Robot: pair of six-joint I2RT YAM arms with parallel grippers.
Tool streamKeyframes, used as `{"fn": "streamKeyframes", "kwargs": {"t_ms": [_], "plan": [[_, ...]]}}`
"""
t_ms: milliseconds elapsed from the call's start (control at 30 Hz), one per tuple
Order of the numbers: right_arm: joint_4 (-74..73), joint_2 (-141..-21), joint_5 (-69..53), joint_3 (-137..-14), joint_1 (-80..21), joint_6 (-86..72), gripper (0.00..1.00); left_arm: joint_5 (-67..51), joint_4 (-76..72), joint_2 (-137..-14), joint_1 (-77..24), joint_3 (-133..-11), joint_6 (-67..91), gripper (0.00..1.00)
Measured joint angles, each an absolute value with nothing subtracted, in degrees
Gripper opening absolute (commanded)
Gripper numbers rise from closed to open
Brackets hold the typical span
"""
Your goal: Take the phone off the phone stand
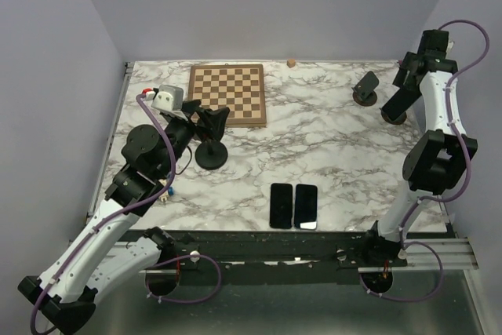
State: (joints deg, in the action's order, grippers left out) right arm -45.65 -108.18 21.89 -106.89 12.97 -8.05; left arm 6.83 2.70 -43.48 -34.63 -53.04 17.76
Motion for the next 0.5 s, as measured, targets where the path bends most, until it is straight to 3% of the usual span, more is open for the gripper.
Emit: {"fn": "streamKeyframes", "kwargs": {"t_ms": [500], "plan": [[-37.7,-110.7,3.5,-103.1,23.2,-12.2,1.0,6.8,2.8,-45.1,-34.6,-53.0,17.8,0.94]]}}
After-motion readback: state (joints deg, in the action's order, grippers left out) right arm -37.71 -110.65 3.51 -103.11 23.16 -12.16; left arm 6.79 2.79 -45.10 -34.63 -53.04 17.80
